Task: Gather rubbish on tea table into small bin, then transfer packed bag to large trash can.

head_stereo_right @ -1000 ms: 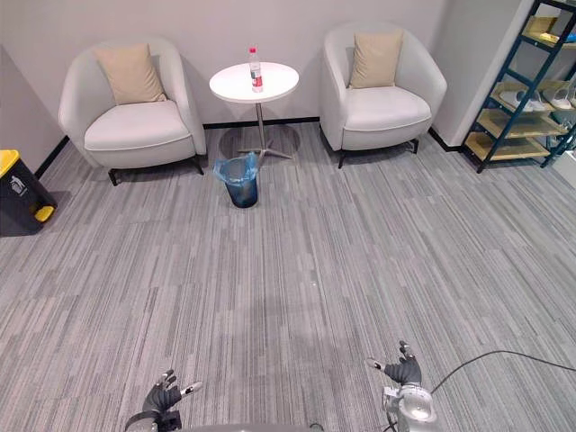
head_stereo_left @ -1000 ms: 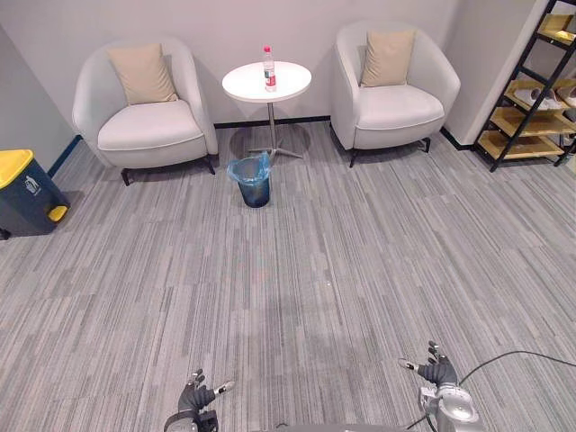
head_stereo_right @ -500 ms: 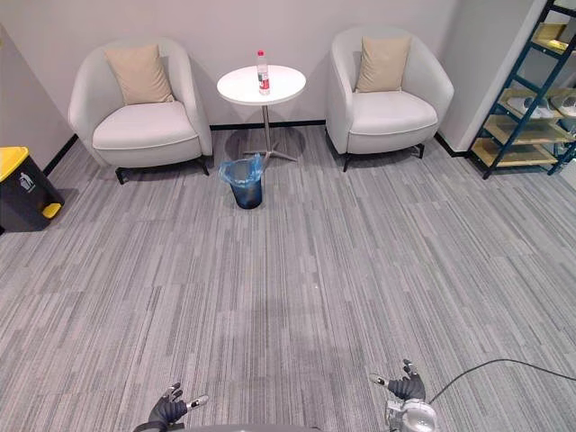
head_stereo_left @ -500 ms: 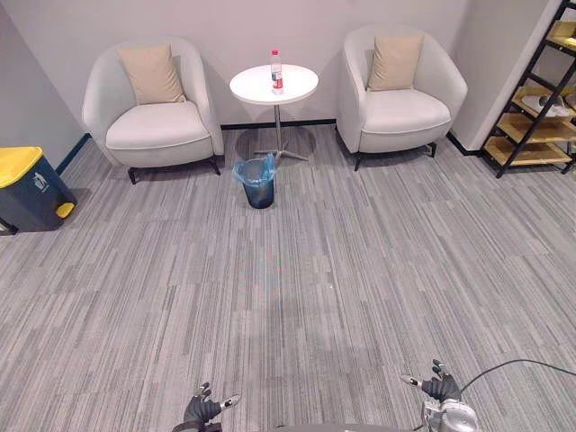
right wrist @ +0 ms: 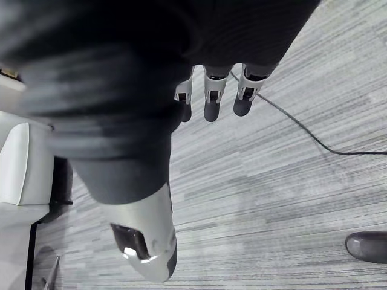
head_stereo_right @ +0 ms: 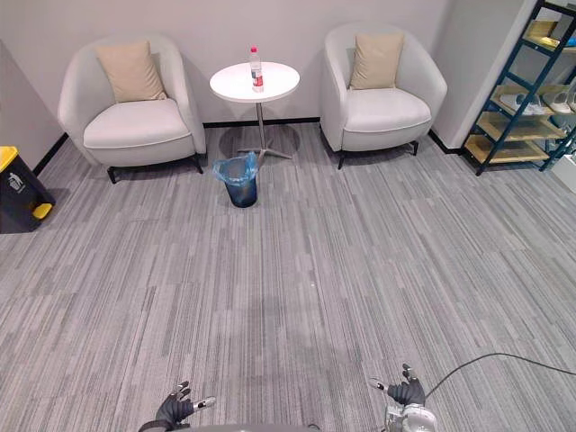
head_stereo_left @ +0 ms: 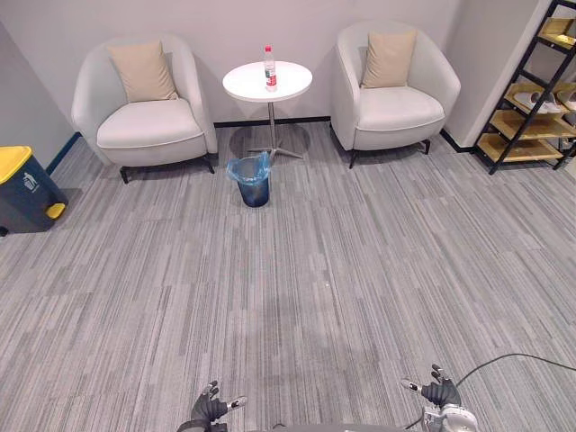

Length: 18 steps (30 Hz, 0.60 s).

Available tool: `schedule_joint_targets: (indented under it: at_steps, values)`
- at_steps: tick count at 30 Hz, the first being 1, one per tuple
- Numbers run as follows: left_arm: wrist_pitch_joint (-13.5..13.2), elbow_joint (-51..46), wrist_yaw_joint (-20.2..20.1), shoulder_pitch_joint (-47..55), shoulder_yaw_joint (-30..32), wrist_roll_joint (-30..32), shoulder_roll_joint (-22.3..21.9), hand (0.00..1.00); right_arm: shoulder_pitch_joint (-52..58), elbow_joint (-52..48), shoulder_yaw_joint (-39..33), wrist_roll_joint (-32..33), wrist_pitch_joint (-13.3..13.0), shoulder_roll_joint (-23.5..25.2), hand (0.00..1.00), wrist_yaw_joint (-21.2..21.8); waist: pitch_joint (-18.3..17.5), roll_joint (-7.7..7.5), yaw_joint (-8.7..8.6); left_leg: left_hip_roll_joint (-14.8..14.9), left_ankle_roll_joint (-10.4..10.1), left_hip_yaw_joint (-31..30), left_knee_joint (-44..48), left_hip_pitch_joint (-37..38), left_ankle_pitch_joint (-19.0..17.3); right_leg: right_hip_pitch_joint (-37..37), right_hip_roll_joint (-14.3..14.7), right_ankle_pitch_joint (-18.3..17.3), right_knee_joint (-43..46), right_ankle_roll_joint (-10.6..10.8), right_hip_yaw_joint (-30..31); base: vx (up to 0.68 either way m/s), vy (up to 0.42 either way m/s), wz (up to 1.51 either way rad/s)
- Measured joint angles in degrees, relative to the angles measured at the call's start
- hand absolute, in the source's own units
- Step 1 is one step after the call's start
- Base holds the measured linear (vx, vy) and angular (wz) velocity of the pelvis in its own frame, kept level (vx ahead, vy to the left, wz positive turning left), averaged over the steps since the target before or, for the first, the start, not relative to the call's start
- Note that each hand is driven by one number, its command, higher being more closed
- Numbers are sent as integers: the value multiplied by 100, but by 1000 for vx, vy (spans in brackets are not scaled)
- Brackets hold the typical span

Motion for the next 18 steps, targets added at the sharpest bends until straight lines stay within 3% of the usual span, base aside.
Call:
schedule_joint_targets:
  at_steps: [7,13,15,17,18]
  values:
    - [-3,-150,-1,-4,-94,51,8,0,-18,-25,41,58,2,48,0,1,-1,-2,12,7,60,90,227,-243,-213,-192,-7,-65,57,3,73,33,0,-8]
    - [-9,-485,8,1,-139,48,22,0,-186,-80,43,59,3,43,0,-11,16,24,30,71,101,304,814,-503,-672,-352,-14,-204,339,174,272,103,27,-18]
    - [-15,-622,11,-13,-138,44,32,0,-330,-83,43,58,3,29,0,-20,52,54,32,71,146,405,1019,-593,-843,-580,-44,-454,759,170,331,89,57,-25]
    - [-16,-717,12,-17,-143,39,37,0,-416,-84,43,58,3,5,0,-28,108,108,13,40,195,439,1193,-598,-995,-854,-119,-829,1485,301,325,90,90,-12]
    - [-19,-795,15,-11,-144,35,48,0,-426,-87,43,57,4,-7,0,-29,136,114,26,7,214,468,1295,-568,-1092,-1092,-195,-1068,2118,488,278,86,101,-3]
